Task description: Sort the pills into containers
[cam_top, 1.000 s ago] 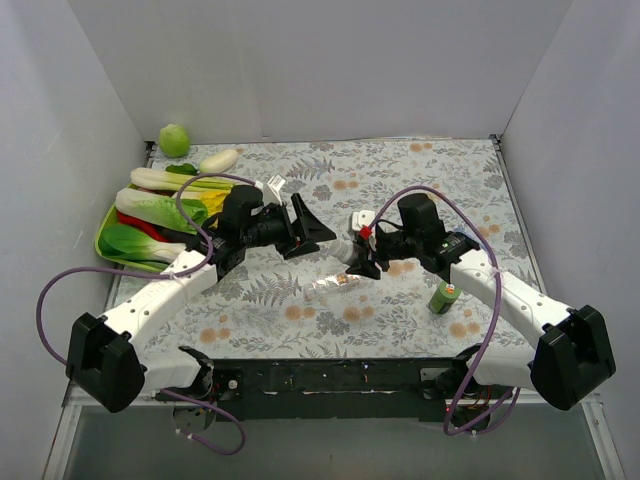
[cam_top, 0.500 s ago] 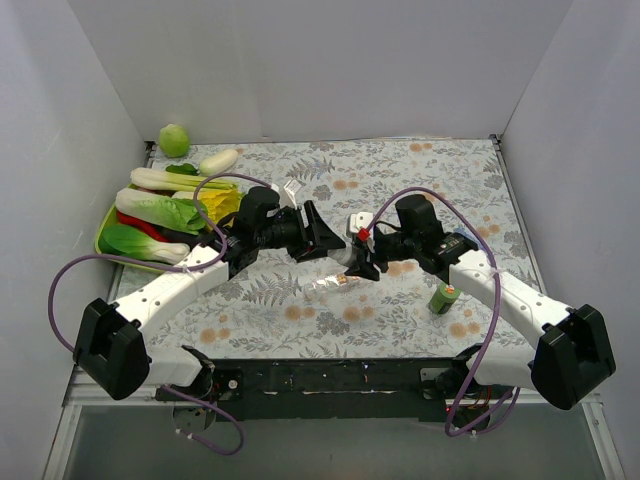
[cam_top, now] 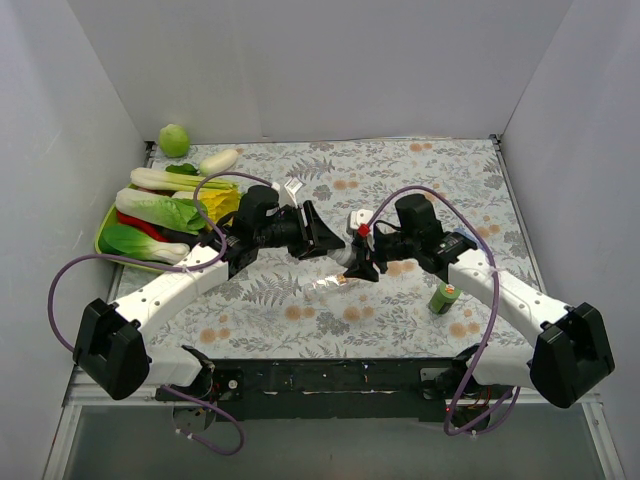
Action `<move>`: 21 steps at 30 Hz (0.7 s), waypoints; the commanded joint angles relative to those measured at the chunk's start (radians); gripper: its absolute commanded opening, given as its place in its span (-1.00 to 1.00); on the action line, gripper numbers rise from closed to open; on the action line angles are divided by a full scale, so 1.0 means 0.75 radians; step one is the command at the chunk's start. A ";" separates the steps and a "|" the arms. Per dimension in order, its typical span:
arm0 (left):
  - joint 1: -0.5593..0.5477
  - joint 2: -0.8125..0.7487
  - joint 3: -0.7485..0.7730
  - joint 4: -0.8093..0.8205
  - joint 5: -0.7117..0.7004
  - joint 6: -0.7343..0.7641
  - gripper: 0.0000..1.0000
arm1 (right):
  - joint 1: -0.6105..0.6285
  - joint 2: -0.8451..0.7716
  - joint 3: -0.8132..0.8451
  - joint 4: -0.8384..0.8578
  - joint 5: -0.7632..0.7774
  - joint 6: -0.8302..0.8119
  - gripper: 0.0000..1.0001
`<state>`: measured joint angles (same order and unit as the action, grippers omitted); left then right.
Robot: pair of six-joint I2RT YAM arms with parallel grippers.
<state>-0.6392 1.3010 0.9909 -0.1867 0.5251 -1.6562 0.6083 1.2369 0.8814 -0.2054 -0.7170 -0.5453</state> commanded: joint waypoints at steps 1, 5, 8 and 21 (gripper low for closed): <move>-0.015 -0.039 -0.006 0.083 0.044 0.036 -0.58 | 0.005 0.030 0.046 0.098 -0.166 0.140 -0.97; -0.019 -0.068 -0.029 0.122 0.034 0.087 -0.64 | 0.001 0.087 0.076 0.104 -0.265 0.238 -0.97; -0.019 -0.082 -0.057 0.161 0.063 0.126 -0.66 | -0.009 0.120 0.097 0.114 -0.351 0.308 -0.97; 0.007 -0.076 -0.096 0.234 0.461 0.678 -0.66 | -0.054 0.167 -0.103 0.749 -0.815 1.059 -0.97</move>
<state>-0.6254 1.2739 0.9405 -0.0723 0.6987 -1.3388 0.5610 1.3586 0.8581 -0.0620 -1.1175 -0.0994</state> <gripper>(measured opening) 0.420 0.600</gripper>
